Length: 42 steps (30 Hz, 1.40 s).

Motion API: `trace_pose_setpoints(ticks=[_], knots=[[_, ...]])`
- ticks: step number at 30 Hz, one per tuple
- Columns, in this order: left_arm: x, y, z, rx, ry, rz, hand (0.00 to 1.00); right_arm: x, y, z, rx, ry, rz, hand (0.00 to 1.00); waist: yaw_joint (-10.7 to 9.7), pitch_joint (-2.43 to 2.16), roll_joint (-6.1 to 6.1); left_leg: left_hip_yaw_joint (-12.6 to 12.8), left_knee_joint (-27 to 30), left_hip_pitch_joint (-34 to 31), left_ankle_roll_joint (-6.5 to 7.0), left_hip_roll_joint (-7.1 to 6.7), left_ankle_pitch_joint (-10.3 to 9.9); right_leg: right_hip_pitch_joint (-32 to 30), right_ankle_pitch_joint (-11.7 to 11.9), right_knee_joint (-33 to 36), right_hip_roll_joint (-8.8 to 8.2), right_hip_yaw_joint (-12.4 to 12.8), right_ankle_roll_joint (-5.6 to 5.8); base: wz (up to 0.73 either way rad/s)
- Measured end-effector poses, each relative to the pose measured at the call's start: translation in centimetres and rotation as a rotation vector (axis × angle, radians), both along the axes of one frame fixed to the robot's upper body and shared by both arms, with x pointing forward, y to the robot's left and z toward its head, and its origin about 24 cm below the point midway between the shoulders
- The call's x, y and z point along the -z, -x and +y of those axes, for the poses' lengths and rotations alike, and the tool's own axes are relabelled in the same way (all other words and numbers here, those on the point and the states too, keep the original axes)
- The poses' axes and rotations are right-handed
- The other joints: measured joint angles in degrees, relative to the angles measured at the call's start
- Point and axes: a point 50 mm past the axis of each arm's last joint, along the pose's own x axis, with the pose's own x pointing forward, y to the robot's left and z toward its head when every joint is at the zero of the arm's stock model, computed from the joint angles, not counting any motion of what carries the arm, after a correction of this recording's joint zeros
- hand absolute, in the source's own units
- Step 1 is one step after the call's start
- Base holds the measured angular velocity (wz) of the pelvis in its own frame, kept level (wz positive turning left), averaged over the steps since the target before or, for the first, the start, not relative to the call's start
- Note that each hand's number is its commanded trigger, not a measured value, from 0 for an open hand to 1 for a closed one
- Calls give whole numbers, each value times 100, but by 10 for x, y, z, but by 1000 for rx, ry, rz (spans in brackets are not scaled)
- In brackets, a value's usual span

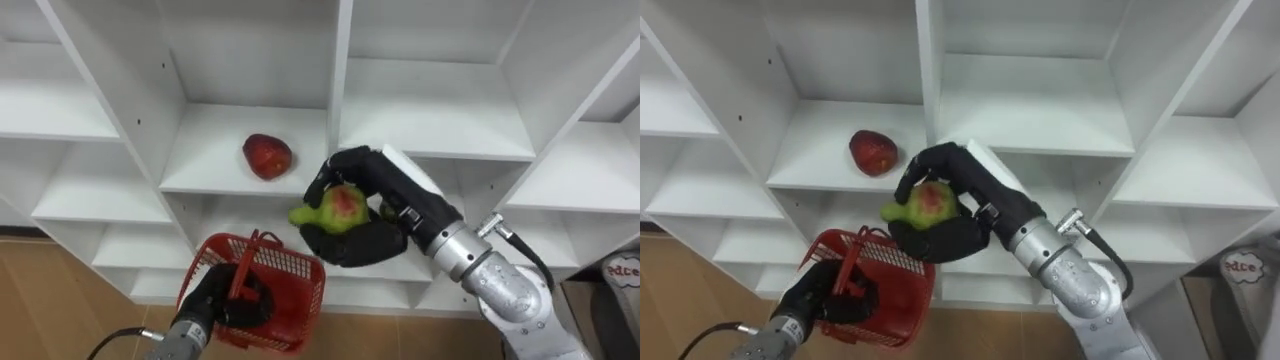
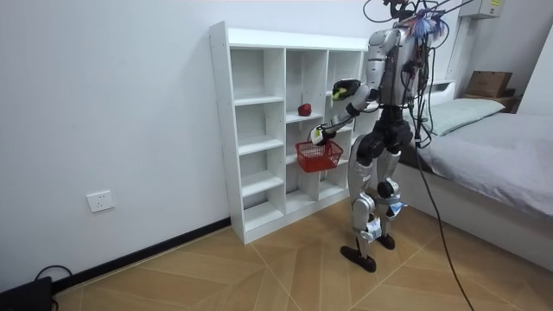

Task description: Collect fruits from the closet

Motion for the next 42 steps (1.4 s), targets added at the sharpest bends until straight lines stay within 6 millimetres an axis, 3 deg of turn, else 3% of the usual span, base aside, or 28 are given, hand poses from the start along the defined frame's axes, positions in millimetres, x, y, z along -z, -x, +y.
trace_pose_setpoints(ticks=[10,23,28,37,42], knots=[[-7,-12,0,-78,92,-36,100,17,3,-4,-28,34,93,100,-42,16,-51,-13,39,-153,5,-4,10,-172,2,18,-8,24,-3,0],[-23,-34,-7,-54,106,-129,100,46,8,-11,16,64,208,100,-26,17,-110,-9,167,-490,6,-2,10,-494,10,120,-13,16,-14,0],[-30,-41,-11,-85,165,-161,100,51,10,-8,17,65,223,100,-16,24,-96,-16,254,-719,6,4,10,-704,13,198,-21,6,-20,0],[-33,-43,-22,-32,170,-177,100,58,-2,-9,70,134,209,100,-38,93,10,-106,431,-1105,20,-13,18,-1013,17,315,-75,-127,-32,6],[-31,-41,-30,9,180,-161,100,71,-3,-12,115,166,239,100,-16,91,41,-141,436,-1156,38,-42,29,-1040,19,317,-98,-144,-27,4]])
